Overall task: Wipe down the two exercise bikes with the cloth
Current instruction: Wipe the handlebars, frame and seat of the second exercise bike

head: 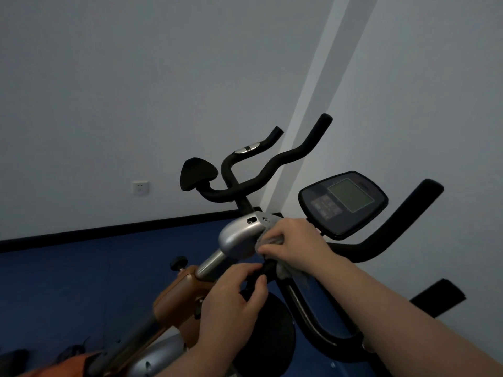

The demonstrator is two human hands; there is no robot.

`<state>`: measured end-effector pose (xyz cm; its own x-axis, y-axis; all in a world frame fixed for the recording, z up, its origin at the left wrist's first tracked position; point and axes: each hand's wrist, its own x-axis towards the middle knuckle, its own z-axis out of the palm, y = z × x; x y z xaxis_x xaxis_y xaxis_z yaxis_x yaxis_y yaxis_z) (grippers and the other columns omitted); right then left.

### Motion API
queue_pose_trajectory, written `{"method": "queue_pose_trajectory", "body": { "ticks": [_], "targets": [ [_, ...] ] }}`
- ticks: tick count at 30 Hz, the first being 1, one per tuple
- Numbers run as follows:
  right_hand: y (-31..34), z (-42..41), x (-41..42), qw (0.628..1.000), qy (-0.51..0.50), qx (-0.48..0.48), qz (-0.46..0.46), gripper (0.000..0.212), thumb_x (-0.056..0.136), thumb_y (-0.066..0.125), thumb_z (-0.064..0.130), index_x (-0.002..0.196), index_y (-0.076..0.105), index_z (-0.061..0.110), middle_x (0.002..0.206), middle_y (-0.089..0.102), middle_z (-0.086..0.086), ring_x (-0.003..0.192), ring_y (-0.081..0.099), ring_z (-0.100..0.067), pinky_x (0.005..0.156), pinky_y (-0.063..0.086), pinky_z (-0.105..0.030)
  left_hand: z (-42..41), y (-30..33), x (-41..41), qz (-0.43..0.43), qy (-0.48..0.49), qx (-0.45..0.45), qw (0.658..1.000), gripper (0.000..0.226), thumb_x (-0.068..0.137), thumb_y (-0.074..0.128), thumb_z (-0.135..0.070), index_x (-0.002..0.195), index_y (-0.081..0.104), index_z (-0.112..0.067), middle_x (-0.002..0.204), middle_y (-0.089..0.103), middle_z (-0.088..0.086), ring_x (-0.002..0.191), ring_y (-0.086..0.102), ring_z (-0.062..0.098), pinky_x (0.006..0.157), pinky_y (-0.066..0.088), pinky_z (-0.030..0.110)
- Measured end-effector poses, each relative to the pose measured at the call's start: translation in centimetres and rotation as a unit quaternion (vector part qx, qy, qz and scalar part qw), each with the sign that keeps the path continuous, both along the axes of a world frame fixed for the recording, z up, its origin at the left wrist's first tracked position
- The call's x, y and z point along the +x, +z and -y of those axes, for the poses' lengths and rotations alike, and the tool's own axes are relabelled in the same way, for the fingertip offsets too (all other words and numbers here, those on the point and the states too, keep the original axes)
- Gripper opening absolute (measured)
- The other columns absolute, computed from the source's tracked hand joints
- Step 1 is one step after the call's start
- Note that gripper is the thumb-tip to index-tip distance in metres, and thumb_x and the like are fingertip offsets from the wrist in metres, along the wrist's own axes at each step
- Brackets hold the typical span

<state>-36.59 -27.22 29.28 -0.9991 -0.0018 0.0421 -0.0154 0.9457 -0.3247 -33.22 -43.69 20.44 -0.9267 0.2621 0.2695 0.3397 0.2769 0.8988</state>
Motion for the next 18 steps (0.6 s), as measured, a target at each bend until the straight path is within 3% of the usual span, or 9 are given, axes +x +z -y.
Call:
{"method": "queue_pose_trajectory", "body": {
  "ticks": [5, 8, 11, 14, 18],
  "targets": [
    [-0.7, 0.5, -0.4, 0.999, -0.021, 0.004, -0.045, 0.012, 0.08, 0.073, 0.039, 0.091, 0.076, 0.035, 0.076, 0.054, 0.019, 0.076, 0.052, -0.001, 0.066, 0.039, -0.017, -0.1, 0.1, 0.2, 0.005, 0.007, -0.001, 1.0, 0.016, 0.082, 0.051, -0.049, 0.095, 0.057, -0.054, 0.103, 0.057, -0.037, 0.099, 0.053, -0.015, 0.076, 0.042, 0.009],
    [-0.8, -0.6, 0.8, 1.0, -0.015, -0.001, -0.002, 0.025, 0.074, 0.075, 0.049, 0.097, 0.074, 0.04, 0.086, 0.064, 0.016, 0.079, 0.056, 0.0, 0.063, 0.037, -0.01, 0.0, 0.0, 0.4, 0.011, 0.009, -0.006, 1.0, 0.021, 0.082, 0.052, -0.049, 0.1, 0.062, -0.048, 0.1, 0.06, -0.036, 0.099, 0.053, -0.015, 0.076, 0.042, 0.01],
    [-0.7, -0.6, 0.3, 0.999, -0.021, -0.026, -0.001, 0.022, 0.072, 0.078, 0.045, 0.093, 0.075, 0.039, 0.081, 0.063, 0.017, 0.076, 0.056, 0.002, 0.063, 0.037, -0.009, 0.0, 0.2, 0.4, 0.015, 0.011, -0.01, 1.0, 0.019, 0.083, 0.053, -0.048, 0.1, 0.061, -0.049, 0.101, 0.058, -0.038, 0.099, 0.052, -0.016, 0.075, 0.041, 0.008],
    [-1.4, 0.7, -0.2, 0.997, -0.017, 0.004, -0.075, 0.013, 0.079, 0.073, 0.037, 0.091, 0.075, 0.035, 0.077, 0.052, 0.017, 0.075, 0.053, -0.003, 0.068, 0.043, -0.021, 0.0, 0.3, 0.4, 0.017, 0.018, -0.009, 1.0, 0.018, 0.083, 0.055, -0.046, 0.099, 0.061, -0.049, 0.098, 0.059, -0.036, 0.098, 0.052, -0.015, 0.076, 0.042, 0.009],
    [-2.1, 0.2, 1.5, 0.994, 0.026, 0.003, -0.105, 0.022, 0.084, 0.069, 0.038, 0.103, 0.073, 0.028, 0.099, 0.058, 0.01, 0.093, 0.054, -0.01, 0.078, 0.045, -0.026, 0.0, 0.4, 0.6, 0.022, 0.011, -0.014, 1.0, 0.021, 0.083, 0.052, -0.049, 0.101, 0.062, -0.048, 0.097, 0.06, -0.033, 0.096, 0.053, -0.015, 0.075, 0.044, 0.011]
  ]
}}
